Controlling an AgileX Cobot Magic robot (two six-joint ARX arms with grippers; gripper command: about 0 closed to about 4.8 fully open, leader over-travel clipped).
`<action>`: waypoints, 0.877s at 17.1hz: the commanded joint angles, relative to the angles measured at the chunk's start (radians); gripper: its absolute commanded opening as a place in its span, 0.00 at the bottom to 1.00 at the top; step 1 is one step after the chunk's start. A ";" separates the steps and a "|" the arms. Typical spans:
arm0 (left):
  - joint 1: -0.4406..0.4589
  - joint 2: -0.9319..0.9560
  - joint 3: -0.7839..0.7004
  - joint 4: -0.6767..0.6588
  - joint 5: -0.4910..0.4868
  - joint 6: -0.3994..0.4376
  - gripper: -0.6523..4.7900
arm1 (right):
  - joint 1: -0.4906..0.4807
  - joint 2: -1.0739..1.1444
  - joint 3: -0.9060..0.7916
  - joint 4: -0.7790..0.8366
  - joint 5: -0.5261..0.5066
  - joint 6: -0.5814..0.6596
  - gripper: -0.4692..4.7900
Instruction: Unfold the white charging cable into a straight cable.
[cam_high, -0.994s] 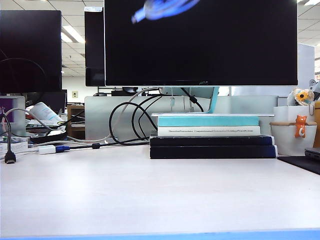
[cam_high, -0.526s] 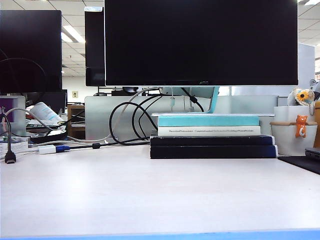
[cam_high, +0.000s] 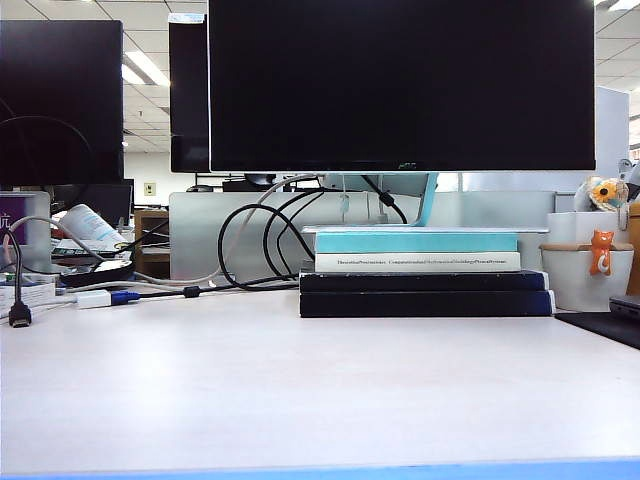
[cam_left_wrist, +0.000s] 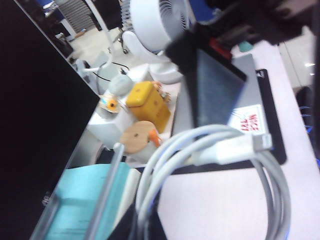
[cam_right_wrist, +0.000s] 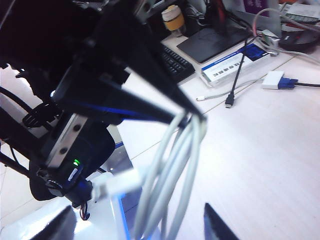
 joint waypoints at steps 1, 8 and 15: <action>-0.001 -0.002 0.003 0.026 0.018 -0.011 0.11 | 0.002 -0.003 0.004 0.003 -0.010 0.001 0.49; -0.001 -0.002 0.003 0.064 0.098 -0.048 0.11 | 0.002 -0.002 0.004 0.004 -0.008 -0.003 0.08; 0.000 -0.064 0.011 -0.089 0.068 -0.055 1.00 | 0.001 -0.003 0.005 -0.049 0.205 -0.247 0.08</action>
